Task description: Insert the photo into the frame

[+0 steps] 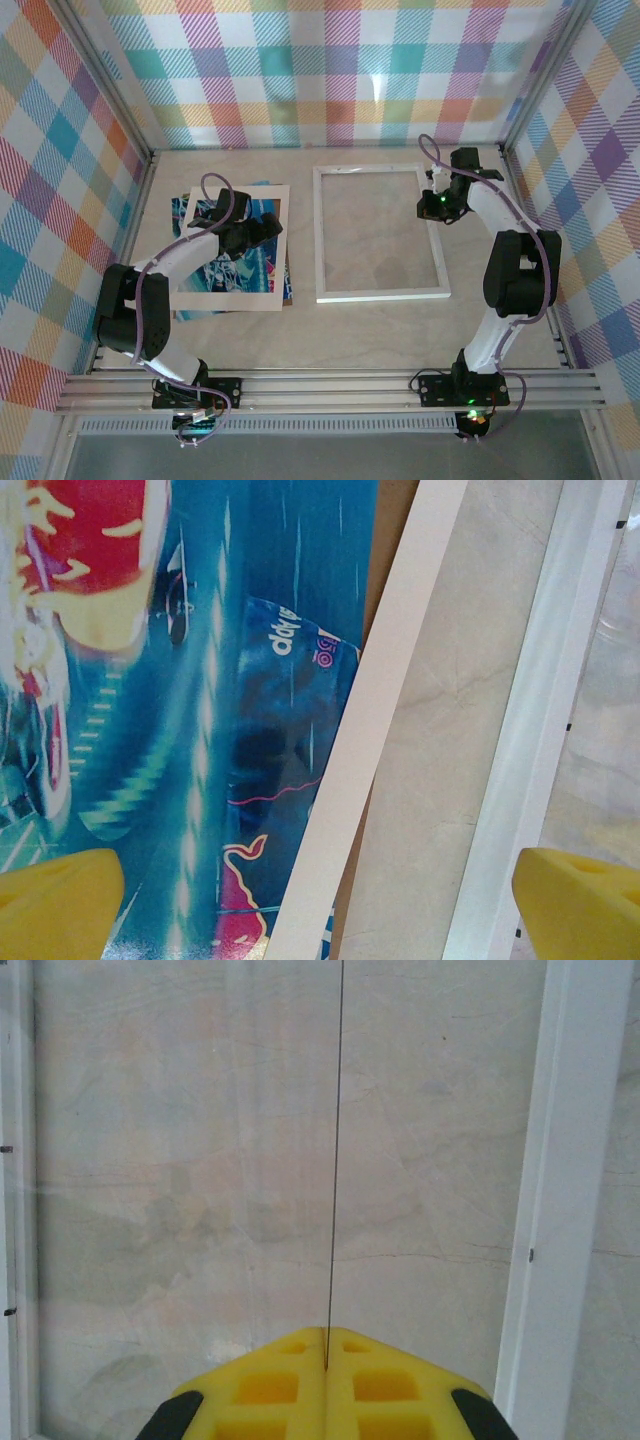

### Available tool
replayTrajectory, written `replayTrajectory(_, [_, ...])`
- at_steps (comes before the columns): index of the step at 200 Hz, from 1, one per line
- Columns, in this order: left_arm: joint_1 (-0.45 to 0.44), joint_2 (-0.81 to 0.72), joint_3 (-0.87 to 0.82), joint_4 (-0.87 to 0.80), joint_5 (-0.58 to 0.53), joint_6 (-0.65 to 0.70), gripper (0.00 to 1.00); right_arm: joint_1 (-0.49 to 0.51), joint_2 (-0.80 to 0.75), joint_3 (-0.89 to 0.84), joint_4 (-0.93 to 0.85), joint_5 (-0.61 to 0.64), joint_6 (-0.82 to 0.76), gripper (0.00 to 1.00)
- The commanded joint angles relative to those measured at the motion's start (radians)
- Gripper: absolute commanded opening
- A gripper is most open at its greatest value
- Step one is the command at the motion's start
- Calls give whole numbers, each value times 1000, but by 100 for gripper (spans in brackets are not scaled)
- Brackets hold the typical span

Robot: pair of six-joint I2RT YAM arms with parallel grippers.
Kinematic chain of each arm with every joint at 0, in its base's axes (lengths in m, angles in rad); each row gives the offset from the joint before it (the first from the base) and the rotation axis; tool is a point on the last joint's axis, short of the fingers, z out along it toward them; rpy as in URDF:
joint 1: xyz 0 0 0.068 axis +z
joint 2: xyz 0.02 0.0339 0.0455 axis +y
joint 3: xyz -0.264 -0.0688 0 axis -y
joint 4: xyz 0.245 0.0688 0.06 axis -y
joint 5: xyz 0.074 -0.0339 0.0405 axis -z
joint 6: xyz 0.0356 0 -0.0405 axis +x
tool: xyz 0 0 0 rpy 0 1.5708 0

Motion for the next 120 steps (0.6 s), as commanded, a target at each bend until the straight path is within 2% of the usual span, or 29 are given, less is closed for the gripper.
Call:
replayTrajectory(1, [6, 1, 14, -12, 12, 6, 100, -10, -33, -4, -18, 9, -3, 0])
replayTrajectory(43, [5, 8, 21, -11, 17, 5, 100, -10, -39, -7, -18, 8, -4, 0])
replayTrajectory(84, [6, 9, 23, -10, 18, 3, 100, -9, -27, -10, 2, -53, 5, 0])
replayTrajectory(120, [6, 8, 17, -11, 19, 0, 100, -7, -98, -100, 145, -137, 19, 0])
